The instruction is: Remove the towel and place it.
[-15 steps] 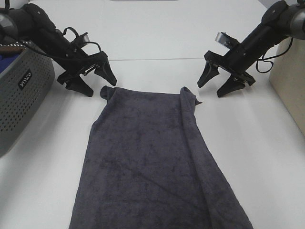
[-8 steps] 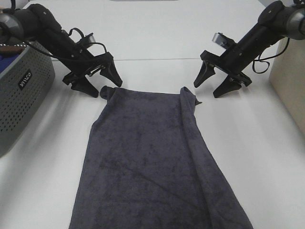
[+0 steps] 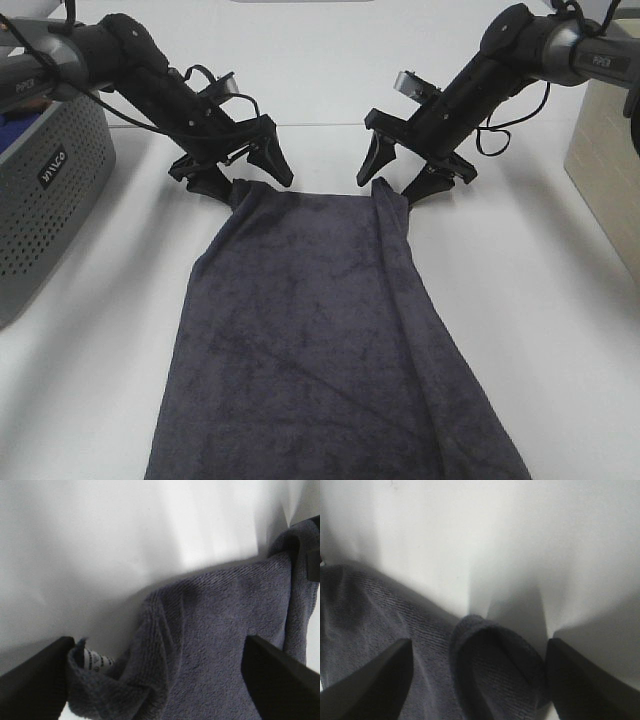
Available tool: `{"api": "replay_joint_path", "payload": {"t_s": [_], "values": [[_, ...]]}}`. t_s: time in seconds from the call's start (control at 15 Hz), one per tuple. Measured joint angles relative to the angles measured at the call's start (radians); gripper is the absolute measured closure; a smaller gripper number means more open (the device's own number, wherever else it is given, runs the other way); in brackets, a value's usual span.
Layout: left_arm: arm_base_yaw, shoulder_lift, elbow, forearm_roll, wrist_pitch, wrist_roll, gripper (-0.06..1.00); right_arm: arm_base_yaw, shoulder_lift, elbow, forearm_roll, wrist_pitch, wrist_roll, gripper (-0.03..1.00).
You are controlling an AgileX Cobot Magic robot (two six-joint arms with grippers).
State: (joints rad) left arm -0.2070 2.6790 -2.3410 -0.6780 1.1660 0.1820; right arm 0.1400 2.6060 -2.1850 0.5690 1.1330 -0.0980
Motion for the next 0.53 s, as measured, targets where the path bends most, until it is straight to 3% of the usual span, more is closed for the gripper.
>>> {"api": "replay_joint_path", "payload": {"t_s": [0.27,0.53], "values": [[0.000,0.001,0.000,0.001,-0.001,0.000,0.13,0.002,0.000,0.000,-0.051,-0.027,0.031,0.36],[0.000,0.014,0.000,0.013,-0.011,0.000,0.45,0.003,0.003,0.000,-0.100,-0.032,0.048,0.68]]}}
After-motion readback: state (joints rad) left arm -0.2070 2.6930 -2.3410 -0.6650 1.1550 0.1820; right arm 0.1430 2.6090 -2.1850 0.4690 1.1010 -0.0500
